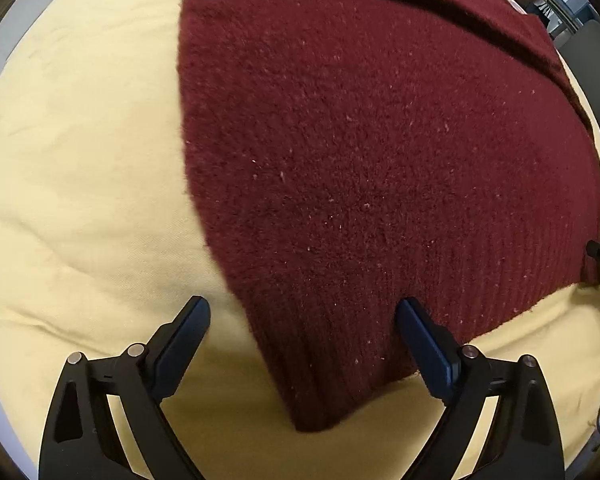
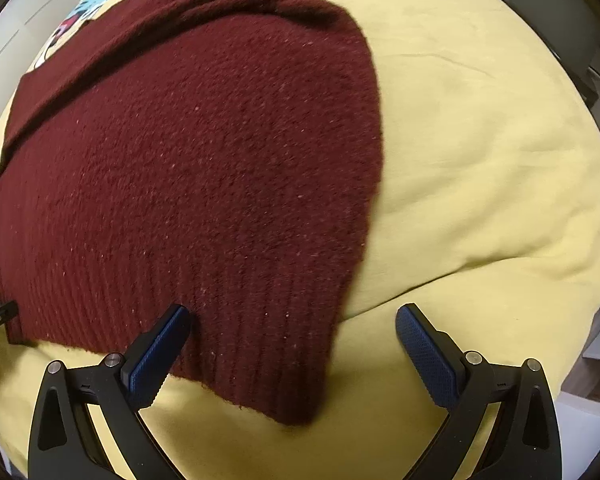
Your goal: Fold small clothes
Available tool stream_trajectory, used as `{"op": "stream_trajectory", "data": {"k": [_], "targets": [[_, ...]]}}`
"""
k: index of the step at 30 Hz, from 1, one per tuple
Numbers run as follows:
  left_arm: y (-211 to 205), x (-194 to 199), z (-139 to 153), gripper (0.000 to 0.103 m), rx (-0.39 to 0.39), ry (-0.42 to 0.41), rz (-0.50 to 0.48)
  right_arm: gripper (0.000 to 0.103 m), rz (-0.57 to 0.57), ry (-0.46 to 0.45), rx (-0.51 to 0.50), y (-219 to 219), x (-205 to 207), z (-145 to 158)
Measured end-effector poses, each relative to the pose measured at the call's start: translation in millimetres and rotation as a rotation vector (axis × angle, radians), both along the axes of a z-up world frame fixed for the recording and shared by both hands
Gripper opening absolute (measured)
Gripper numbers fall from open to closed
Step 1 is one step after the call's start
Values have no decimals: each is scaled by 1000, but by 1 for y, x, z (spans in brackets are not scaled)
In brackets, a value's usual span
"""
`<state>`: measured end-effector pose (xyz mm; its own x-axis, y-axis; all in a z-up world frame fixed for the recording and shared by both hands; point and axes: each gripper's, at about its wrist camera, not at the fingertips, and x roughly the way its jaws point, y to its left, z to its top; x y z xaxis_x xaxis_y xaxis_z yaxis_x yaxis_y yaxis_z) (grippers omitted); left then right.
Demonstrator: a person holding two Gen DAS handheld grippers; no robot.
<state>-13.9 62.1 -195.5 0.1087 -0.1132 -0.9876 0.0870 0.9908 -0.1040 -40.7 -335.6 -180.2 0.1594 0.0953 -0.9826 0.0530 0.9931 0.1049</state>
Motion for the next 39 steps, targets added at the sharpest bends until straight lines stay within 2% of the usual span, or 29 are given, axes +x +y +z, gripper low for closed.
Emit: {"op": "stream_trajectory", "data": {"k": [2, 4, 5, 6, 7, 9, 10, 11, 12, 13, 14, 16, 22, 27, 31, 34, 39], "targets": [[-3, 2, 0, 81, -4, 7, -6, 102, 9, 14, -10, 3, 2, -2], [-5, 3, 3, 60, -23, 14, -21, 102, 22, 26, -29, 4, 4, -5], [-7, 4, 5, 54, -35, 18, -29, 102, 30, 24, -33, 6, 5, -5], [-5, 5, 6, 43, -49, 24, -37, 102, 36, 22, -30, 8, 5, -4], [-6, 6, 7, 36, -58, 30, -41, 101, 42, 20, -19, 9, 5, -4], [-8, 9, 9, 13, -89, 45, -46, 94, 38, 23, 6, 9, 6, -3], [-8, 9, 9, 9, -111, 51, -45, 85, 35, 28, 15, 9, 7, -2], [-10, 10, 11, 9, -120, 54, -44, 64, 32, 36, 27, 8, 8, -2], [-12, 11, 13, 9, -116, 53, -53, 50, 27, 49, 45, 6, 8, -2], [-14, 13, 16, 9, -115, 49, -64, 31, 17, 67, 74, 4, 8, -3], [-16, 14, 21, 9, -120, 45, -74, 24, 9, 77, 102, 1, 7, -3], [-12, 18, 30, 9, -134, 34, -87, 16, 3, 80, 151, -5, 8, 0], [-8, 25, 75, 9, -238, -28, -60, 12, -4, 30, 253, -32, 16, 26], [-9, 55, 121, 9, -292, -131, -51, 11, 5, -64, 300, -43, 34, 64], [2, 73, 147, 9, -297, -198, -52, 11, -13, -171, 248, -45, 54, 96], [7, 101, 163, 9, -300, -252, -29, 11, -24, -252, 243, -40, 77, 117], [24, 139, 196, 9, -291, -353, -2, 11, -30, -365, 225, -30, 134, 149]]}}
